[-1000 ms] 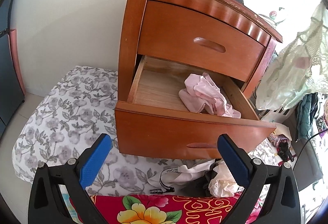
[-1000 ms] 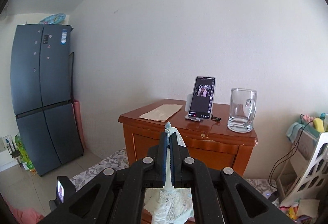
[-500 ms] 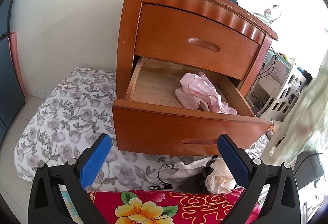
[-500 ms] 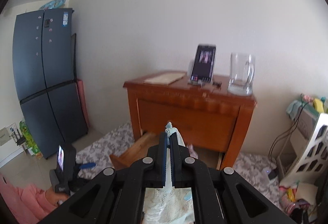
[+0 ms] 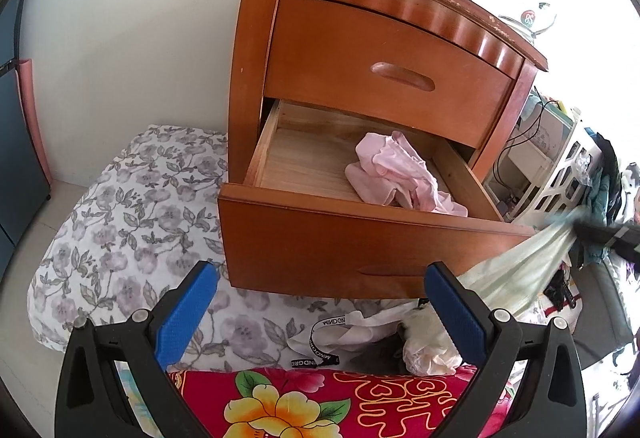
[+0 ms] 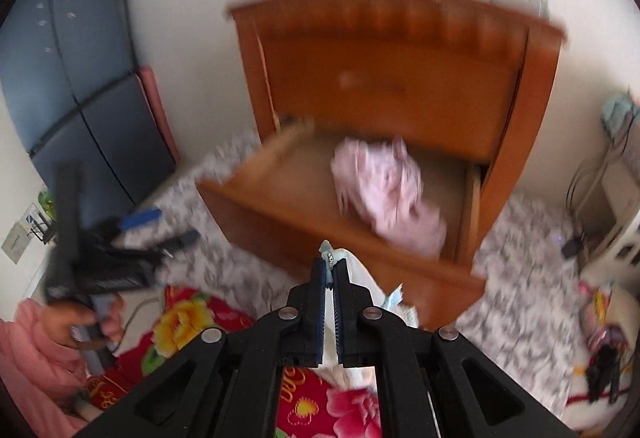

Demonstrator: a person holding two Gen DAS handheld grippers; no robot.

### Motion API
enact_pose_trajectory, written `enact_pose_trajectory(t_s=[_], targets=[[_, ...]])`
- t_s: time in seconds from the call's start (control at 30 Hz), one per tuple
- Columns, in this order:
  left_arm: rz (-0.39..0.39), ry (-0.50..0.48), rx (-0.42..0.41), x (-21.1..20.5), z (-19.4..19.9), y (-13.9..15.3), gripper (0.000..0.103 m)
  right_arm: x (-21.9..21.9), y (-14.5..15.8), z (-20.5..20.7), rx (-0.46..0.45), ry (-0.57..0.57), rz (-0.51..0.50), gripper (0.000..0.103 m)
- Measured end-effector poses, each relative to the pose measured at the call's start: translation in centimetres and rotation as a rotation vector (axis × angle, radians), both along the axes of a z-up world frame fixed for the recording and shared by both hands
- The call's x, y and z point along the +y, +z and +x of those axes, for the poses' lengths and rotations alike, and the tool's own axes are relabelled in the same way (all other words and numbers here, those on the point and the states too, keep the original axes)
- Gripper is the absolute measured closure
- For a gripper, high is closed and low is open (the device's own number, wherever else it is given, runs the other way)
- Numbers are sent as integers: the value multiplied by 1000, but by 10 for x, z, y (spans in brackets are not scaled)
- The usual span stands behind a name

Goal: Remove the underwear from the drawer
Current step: 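Lift the white lace garment out of the drawer toward the blanket, then lower the white lace garment onto the pile and open the right gripper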

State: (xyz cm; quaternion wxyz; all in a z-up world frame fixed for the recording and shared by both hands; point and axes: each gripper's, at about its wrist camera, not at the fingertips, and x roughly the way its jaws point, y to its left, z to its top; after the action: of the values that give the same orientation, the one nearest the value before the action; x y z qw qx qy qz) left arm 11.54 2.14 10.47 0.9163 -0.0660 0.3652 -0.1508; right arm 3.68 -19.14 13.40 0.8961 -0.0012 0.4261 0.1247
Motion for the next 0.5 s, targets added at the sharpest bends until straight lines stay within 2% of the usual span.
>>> enact_pose_trajectory(t_s=[0.17, 0.5], targets=[[3, 2, 10, 0, 3, -4, 0, -3, -53, 17, 146, -26, 2, 97], [11, -1, 31, -2, 8, -11, 0, -15, -127, 25, 353, -85, -14, 97]])
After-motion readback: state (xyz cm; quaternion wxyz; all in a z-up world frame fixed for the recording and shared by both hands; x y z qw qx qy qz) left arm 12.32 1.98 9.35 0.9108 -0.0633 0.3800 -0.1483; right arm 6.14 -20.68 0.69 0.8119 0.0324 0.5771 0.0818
